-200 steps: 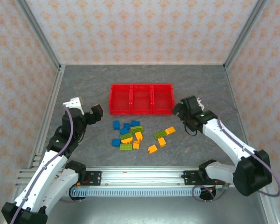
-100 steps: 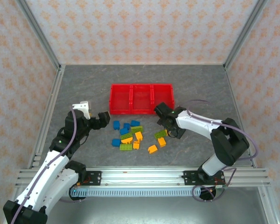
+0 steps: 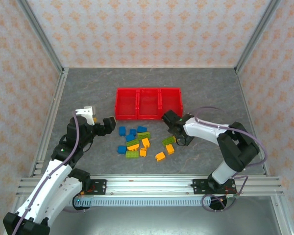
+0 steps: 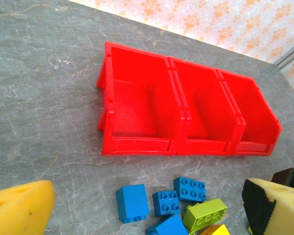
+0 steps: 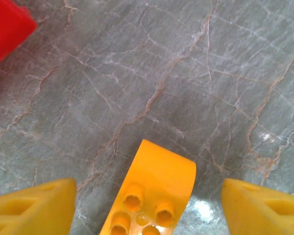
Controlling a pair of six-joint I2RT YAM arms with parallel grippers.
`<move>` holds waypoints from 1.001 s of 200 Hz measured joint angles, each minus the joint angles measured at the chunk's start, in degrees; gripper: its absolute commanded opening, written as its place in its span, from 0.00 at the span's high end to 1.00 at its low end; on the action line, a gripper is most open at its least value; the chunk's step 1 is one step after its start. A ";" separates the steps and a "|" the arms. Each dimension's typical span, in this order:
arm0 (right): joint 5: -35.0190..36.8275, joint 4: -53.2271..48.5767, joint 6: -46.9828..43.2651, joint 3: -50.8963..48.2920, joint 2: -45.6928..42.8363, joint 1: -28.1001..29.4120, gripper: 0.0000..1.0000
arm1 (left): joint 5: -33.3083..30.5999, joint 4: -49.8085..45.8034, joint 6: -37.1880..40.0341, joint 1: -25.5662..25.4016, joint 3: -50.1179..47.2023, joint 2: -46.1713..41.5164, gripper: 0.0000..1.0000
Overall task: Sort the legos into containers by color
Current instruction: Pick up the lego from the bottom-center of the table.
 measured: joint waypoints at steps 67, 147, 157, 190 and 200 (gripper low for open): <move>0.81 3.72 0.94 -5.01 -1.14 0.61 0.44 | 0.39 0.02 -0.02 0.00 0.00 1.03 0.01; 2.89 6.99 -0.83 -10.05 -5.79 1.25 0.72 | 0.37 0.02 -0.11 0.00 0.00 1.29 0.01; 2.82 7.17 -1.97 -10.27 -6.27 1.25 0.75 | 0.37 0.02 -0.11 0.00 0.00 1.51 0.01; 3.61 7.91 -5.95 -9.53 -9.64 1.77 0.77 | 0.37 0.02 -0.13 0.00 0.00 1.90 0.01; 4.24 7.50 -7.32 -8.26 -11.65 2.05 0.77 | 0.33 0.02 -0.13 0.00 0.00 2.01 0.01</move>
